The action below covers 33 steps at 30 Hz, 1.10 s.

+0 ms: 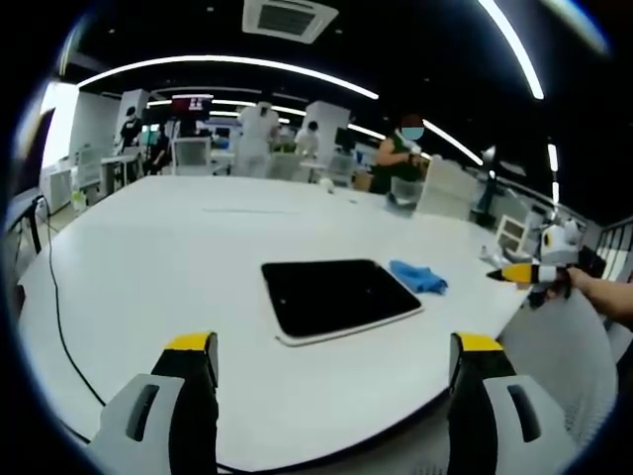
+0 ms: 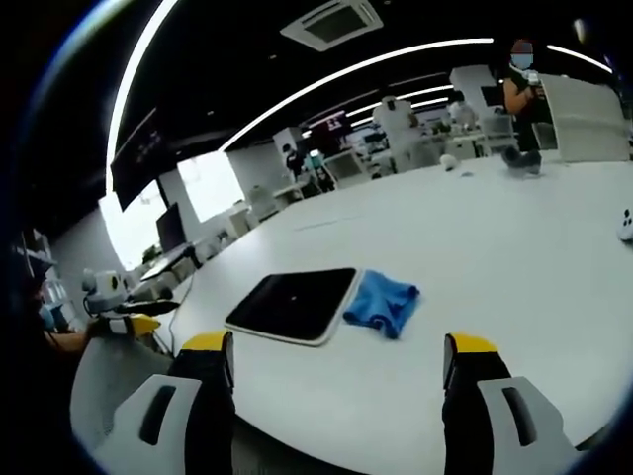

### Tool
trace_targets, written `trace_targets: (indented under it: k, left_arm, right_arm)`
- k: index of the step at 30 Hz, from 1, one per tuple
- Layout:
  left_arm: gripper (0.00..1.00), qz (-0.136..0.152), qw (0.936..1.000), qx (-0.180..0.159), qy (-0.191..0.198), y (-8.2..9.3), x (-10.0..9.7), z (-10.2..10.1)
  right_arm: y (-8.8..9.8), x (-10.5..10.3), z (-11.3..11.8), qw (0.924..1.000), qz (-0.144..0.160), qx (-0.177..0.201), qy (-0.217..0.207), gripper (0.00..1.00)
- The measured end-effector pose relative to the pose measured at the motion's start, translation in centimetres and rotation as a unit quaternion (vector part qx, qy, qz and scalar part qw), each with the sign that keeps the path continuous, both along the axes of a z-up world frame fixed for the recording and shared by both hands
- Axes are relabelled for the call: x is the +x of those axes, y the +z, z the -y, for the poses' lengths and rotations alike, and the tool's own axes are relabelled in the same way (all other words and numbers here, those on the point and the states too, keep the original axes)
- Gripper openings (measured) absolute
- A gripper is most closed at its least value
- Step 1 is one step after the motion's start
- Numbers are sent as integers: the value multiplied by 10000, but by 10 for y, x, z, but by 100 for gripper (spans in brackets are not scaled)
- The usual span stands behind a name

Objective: Wipe the mirror surface with the cleaning cloth until all visible marks leave the cleaned area.

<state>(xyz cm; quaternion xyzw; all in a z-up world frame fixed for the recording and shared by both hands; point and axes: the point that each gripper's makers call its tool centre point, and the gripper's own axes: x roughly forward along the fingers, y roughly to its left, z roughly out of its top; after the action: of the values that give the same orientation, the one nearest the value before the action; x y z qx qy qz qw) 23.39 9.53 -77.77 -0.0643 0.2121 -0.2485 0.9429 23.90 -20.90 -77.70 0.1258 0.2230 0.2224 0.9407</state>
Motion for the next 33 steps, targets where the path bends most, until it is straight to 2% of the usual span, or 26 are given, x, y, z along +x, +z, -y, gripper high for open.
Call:
trace_targets:
  k: [3, 6, 12, 20, 23, 26, 33]
  left_arm:
    - [98, 8, 10000, -17, 8, 0, 0, 0]
    - [97, 16, 10000, -31, 8, 1, 0, 0]
    - [97, 19, 10000, -42, 6, 1, 0, 0]
    - [97, 0, 10000, -28, -18, 0, -1, 1]
    - [98, 10, 10000, -31, -25, 1, -1, 1]
    - [99, 26, 10000, -29, -16, 1, -1, 1]
    - [99, 20, 10000, -31, -24, 1, -1, 1]
  right_arm:
    - [-1, -1, 0, 10000, -32, -34, 20, 86]
    - [-2, 1, 6, 9998, -63, -90, -154, 84]
    - [-2, -1, 6, 9998, -113, -134, -102, 71]
    - [1, -1, 7, 9998, -10, -93, -179, 71]
    - [2, 0, 8, 9997, 25, -140, -204, 74]
    - [3, 3, 10, 9993, 126, -229, -267, 83]
    - [4, 5, 12, 9991, 177, -229, -319, 88]
